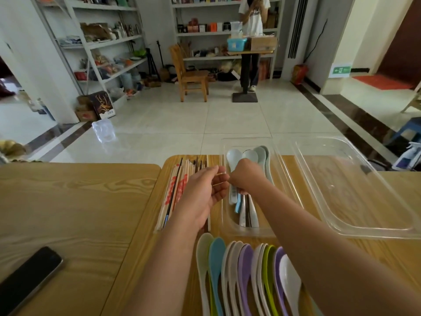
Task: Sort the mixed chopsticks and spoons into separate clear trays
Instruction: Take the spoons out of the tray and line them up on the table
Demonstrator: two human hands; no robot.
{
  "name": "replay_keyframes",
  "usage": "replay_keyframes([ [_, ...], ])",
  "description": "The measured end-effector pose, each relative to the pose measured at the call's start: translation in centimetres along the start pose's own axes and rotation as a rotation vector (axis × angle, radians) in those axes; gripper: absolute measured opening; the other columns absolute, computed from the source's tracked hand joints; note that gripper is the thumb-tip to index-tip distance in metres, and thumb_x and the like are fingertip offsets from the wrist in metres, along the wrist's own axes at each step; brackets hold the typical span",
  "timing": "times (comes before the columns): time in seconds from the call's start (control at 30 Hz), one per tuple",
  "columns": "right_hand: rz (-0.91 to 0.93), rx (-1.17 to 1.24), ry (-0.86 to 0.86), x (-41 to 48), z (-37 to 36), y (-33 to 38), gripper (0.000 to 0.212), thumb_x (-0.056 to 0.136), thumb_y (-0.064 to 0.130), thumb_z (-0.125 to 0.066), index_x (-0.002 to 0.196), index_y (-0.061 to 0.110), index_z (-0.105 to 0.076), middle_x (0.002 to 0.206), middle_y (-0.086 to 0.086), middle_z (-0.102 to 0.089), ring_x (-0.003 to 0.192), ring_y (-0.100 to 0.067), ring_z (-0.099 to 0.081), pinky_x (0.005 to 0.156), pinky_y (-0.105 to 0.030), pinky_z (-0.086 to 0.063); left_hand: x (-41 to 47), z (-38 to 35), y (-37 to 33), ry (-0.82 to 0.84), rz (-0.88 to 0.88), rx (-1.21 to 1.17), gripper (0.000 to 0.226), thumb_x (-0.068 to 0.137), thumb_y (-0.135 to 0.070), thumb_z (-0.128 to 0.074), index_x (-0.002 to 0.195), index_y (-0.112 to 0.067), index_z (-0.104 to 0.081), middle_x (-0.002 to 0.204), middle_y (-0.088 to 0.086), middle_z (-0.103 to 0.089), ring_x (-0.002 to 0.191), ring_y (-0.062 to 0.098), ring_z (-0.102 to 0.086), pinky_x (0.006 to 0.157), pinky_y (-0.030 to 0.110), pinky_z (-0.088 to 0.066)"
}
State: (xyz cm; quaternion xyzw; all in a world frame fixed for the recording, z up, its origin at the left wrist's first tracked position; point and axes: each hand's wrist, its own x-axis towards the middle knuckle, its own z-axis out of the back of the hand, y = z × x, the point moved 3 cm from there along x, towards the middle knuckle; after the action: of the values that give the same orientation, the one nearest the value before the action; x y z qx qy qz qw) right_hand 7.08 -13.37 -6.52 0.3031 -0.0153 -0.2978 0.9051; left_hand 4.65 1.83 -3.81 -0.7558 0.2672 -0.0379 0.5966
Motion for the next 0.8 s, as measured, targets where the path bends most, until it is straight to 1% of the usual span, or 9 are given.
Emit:
replay_keyframes([
  [0.13,-0.023,0.126,0.000,-0.2,0.4,-0.4,0.009,0.083,0.002,-0.050,0.075,0.004,-0.054,0.061,-0.009,-0.060,0.045,-0.017,-0.056,0.042,-0.022,-0.043,-0.5,0.0,-0.1,0.005,-0.002,-0.010,0.023,0.103,-0.022,-0.047,0.106,-0.008,-0.065,0.086,0.006,-0.068,0.075,0.015,-0.063,0.070,0.028,-0.053],
  [0.2,-0.040,0.156,-0.005,-0.5,1.0,-0.6,0.008,0.085,0.002,-0.054,0.076,0.004,-0.055,0.060,-0.009,-0.059,0.045,-0.017,-0.055,0.041,-0.022,-0.042,-1.1,-0.2,0.0,-0.001,-0.004,-0.006,0.022,0.103,-0.022,-0.048,0.104,-0.009,-0.066,0.086,0.006,-0.068,0.076,0.016,-0.063,0.071,0.029,-0.053],
  [0.33,-0.057,0.250,-0.003,-2.7,3.0,-1.2,0.012,0.087,0.012,-0.066,0.083,0.004,-0.058,0.064,-0.009,-0.060,0.048,-0.018,-0.054,0.043,-0.024,-0.043,-3.2,-0.7,-0.4,0.010,-0.014,0.013,0.022,0.102,-0.021,-0.049,0.103,-0.009,-0.066,0.086,0.007,-0.069,0.077,0.017,-0.063,0.073,0.030,-0.053],
  [0.4,-0.054,0.355,-0.003,-5.7,4.6,-2.2,0.018,0.086,0.016,-0.072,0.085,0.001,-0.062,0.060,-0.008,-0.059,0.044,-0.017,-0.052,0.044,-0.025,-0.042,-4.9,-1.3,-0.8,0.023,-0.038,0.003,0.022,0.102,-0.021,-0.048,0.104,-0.008,-0.066,0.087,0.008,-0.069,0.076,0.017,-0.063,0.072,0.031,-0.052],
  [0.5,-0.059,0.538,-0.004,-12.5,6.7,-5.4,0.023,0.086,0.015,-0.074,0.084,-0.007,-0.068,0.053,-0.009,-0.055,0.041,-0.017,-0.047,0.047,-0.027,-0.041,-8.6,-2.6,-0.1,0.057,-0.047,-0.073,0.023,0.102,-0.021,-0.047,0.105,-0.006,-0.065,0.084,0.007,-0.069,0.072,0.016,-0.063,0.069,0.029,-0.051],
  [0.57,-0.074,0.616,-0.026,-17.7,7.5,-8.6,0.023,0.088,0.013,-0.072,0.085,-0.009,-0.068,0.051,-0.008,-0.053,0.040,-0.016,-0.044,0.043,-0.026,-0.038,-11.5,-3.8,1.8,0.092,-0.007,-0.181,0.024,0.102,-0.022,-0.048,0.101,-0.007,-0.066,0.080,0.007,-0.068,0.067,0.014,-0.063,0.066,0.028,-0.051],
  [0.67,-0.120,0.649,-0.056,-24.5,8.2,-13.1,0.024,0.090,0.012,-0.069,0.085,-0.012,-0.067,0.053,-0.010,-0.051,0.041,-0.015,-0.042,0.041,-0.025,-0.035,-15.5,-5.9,6.1,0.149,0.103,-0.258,0.023,0.101,-0.023,-0.050,0.100,-0.007,-0.066,0.080,0.008,-0.068,0.066,0.014,-0.063,0.062,0.026,-0.052],
  [0.73,-0.162,0.633,-0.087,-27.7,8.7,-15.8,0.024,0.091,0.014,-0.068,0.086,-0.010,-0.068,0.056,-0.012,-0.053,0.041,-0.014,-0.041,0.040,-0.024,-0.036,-17.5,-7.4,8.6,0.195,0.163,-0.224,0.024,0.101,-0.024,-0.050,0.100,-0.006,-0.066,0.080,0.009,-0.068,0.067,0.015,-0.063,0.063,0.026,-0.052],
  [0.8,-0.189,0.622,-0.128,-29.6,9.2,-17.9,0.024,0.092,0.016,-0.068,0.087,-0.007,-0.068,0.057,-0.012,-0.054,0.041,-0.013,-0.042,0.041,-0.024,-0.037,-18.7,-8.7,10.2,0.236,0.176,-0.180,0.025,0.102,-0.025,-0.049,0.102,-0.006,-0.067,0.081,0.008,-0.068,0.068,0.015,-0.063,0.064,0.026,-0.052],
])
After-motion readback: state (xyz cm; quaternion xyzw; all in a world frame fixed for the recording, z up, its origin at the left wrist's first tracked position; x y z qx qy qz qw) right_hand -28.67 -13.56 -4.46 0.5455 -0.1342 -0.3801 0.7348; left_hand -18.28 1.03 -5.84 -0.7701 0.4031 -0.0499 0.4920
